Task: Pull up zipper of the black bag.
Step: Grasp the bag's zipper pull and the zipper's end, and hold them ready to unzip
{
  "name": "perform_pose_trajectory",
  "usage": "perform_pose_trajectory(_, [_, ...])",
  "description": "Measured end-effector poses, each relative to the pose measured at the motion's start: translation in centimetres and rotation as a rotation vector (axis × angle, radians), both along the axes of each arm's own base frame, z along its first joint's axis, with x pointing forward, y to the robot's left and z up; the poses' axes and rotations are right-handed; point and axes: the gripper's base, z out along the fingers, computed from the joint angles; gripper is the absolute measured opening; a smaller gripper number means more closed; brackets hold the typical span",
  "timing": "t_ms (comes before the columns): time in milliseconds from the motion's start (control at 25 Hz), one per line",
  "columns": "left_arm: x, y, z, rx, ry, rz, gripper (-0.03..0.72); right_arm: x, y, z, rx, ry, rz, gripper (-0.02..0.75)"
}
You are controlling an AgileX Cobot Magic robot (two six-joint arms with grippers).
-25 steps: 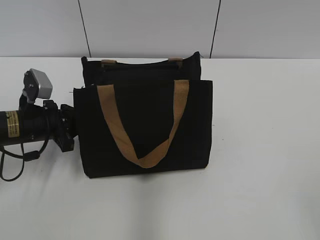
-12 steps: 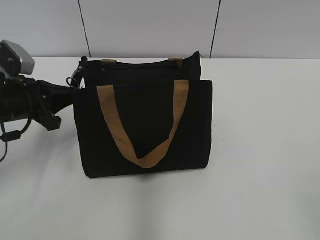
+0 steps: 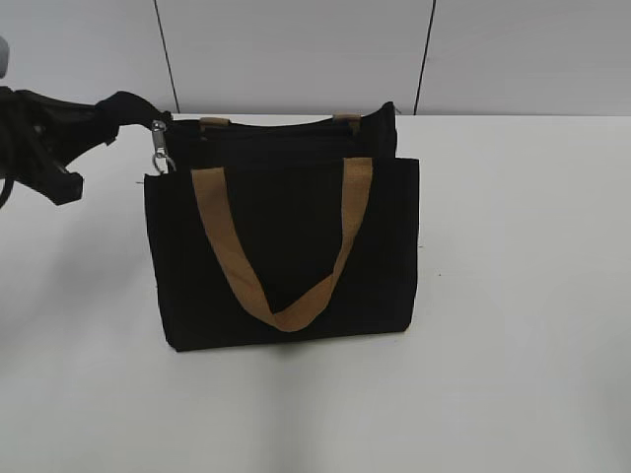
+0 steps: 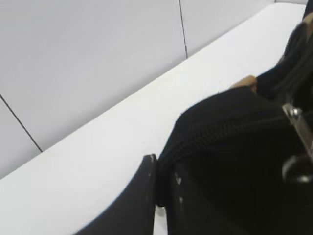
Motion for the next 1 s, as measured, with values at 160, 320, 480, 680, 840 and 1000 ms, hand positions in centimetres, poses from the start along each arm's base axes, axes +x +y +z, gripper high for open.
perform_pose_trajectory(160, [-0.5, 0.1, 1.3, -0.015, -0.025, 0.012, 0.010, 0.0, 0.0, 0.3, 0.018, -0.021, -0.012, 0.592])
perform_pose_trajectory(320, [-0.6, 0.1, 1.2, -0.025, -0.001, 0.013, 0.010, -0.2, 0.2, 2.0, 0.053, -0.135, -0.006, 0.592])
perform_pose_trajectory(480, [-0.6, 0.1, 1.3, -0.046, 0.015, 0.019, 0.010, 0.6, 0.3, 3.3, 0.058, -0.109, 0.014, 0.592])
perform_pose_trajectory(680, [-0.9, 0.0, 1.8, -0.079, 0.022, 0.025, 0.010, 3.9, 0.2, 5.6, 0.048, 0.013, 0.035, 0.592])
perform_pose_trajectory(840, [-1.0, 0.1, 2.1, -0.109, 0.034, 0.035, 0.010, 7.3, 0.1, 6.7, 0.038, 0.127, 0.058, 0.592])
perform_pose_trajectory(1000, [-1.1, 0.1, 2.3, -0.121, 0.035, 0.039, 0.010, 10.5, -0.1, 8.2, 0.028, 0.198, 0.073, 0.592])
